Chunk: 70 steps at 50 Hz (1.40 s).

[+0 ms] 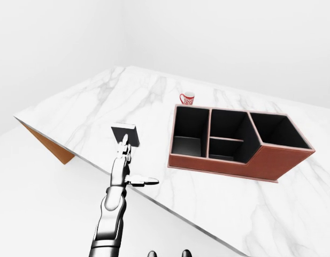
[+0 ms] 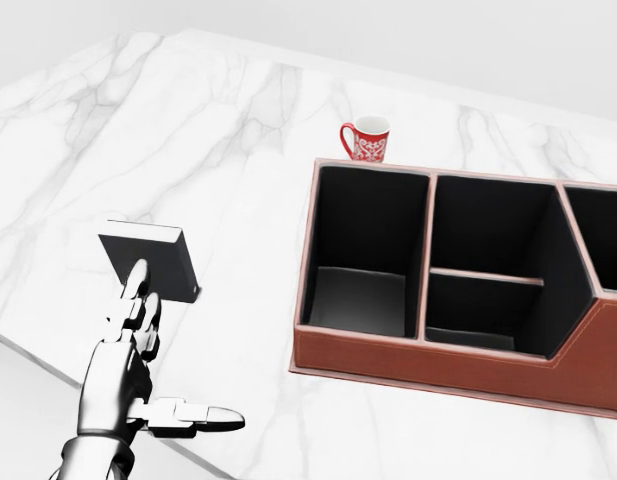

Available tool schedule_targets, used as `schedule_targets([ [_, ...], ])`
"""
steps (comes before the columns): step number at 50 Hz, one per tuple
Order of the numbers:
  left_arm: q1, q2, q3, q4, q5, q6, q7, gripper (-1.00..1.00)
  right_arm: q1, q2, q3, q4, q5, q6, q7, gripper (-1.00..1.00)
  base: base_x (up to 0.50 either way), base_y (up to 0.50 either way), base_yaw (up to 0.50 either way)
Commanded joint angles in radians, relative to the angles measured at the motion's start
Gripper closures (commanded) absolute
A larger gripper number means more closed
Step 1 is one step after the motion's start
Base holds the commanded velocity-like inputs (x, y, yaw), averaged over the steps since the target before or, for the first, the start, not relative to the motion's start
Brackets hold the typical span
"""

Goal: Pick up the book and place it in the left compartment of the caddy.

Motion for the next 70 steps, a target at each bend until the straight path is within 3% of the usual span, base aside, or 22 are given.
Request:
schedule_targets([
  [1,-0.012,0.003,0.005,0.031,-0.004,0.0,-0.002,-1.0,0.002,-0.001,-0.004,-0.003,0.002,0.0,-0.005,-1.0,0.11,-0.19,0.0],
  [19,-0.009,0.003,0.003,0.032,0.0,0.0,-0.004,-1.0,0.003,0.0,0.0,-0.001,-0.002,0.0,0.003,-1.0,0.1,-0.14,0.0],
  [56,0.027,-0.001,0.017,-0.059,-0.008,0.0,0.023,-1.0,0.002,0.007,-0.007,-0.012,0.006,0.0,0.015,-1.0,0.26,0.13,0.0],
  [70,0.084,0.017,0.06,-0.286,0.266,0.0,0.217,-1.0,0.006,0.008,-0.008,-0.017,0.018,0.0,0.015,-1.0,0.0,0.0,0.0],
])
